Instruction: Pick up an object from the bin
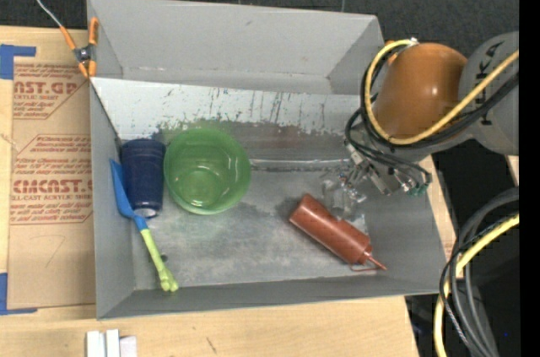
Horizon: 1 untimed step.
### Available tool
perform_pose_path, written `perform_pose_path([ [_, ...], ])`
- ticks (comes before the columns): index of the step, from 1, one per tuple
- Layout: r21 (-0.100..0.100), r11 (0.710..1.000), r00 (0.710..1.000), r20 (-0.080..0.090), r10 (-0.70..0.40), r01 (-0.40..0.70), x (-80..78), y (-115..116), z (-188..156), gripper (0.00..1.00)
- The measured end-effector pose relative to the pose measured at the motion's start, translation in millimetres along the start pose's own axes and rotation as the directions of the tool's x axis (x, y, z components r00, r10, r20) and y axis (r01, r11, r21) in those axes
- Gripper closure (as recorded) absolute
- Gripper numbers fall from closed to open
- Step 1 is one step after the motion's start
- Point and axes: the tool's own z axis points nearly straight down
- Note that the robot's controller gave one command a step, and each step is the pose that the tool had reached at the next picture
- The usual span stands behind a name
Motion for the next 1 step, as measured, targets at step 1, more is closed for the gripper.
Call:
perform_pose_path([
  [1,0.004,0.966,0.966,0.006,-0.258,0.258,22.6,4.0,26.7,1.00],
])
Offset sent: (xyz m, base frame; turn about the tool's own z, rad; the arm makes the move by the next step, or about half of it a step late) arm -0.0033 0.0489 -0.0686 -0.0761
